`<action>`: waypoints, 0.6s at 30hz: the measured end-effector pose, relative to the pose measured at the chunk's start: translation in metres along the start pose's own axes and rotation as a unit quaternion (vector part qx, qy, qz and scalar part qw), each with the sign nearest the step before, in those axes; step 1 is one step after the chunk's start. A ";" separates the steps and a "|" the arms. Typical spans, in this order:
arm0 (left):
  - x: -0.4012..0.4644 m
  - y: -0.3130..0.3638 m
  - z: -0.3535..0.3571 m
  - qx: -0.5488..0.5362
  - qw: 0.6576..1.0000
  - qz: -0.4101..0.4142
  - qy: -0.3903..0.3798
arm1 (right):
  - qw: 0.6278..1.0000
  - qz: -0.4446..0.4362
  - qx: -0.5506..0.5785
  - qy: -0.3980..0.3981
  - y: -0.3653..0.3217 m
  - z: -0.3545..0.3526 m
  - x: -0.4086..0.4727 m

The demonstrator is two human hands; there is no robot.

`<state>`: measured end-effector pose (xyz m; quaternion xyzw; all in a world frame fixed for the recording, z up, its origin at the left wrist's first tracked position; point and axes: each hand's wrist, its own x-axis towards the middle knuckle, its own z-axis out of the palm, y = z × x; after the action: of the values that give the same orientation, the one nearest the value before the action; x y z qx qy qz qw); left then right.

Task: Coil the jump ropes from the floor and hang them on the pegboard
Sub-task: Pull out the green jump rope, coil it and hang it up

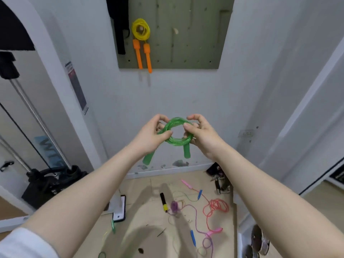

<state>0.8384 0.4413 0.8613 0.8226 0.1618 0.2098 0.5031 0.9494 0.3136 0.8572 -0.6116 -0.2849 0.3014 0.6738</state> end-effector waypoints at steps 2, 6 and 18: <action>0.027 0.003 0.000 -0.001 1.000 0.013 0.022 | 0.999 0.001 0.045 0.001 -0.009 -0.004 0.025; 0.074 0.009 -0.006 0.011 0.998 0.045 0.047 | 0.999 -0.016 0.044 0.002 -0.023 -0.013 0.067; 0.237 0.026 -0.033 0.057 0.988 0.102 0.102 | 0.982 -0.128 -0.123 0.072 -0.087 -0.037 0.223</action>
<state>1.0268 0.5676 0.9412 0.8365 0.1396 0.3332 0.4121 1.1287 0.4510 0.9437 -0.6685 -0.3464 0.1308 0.6450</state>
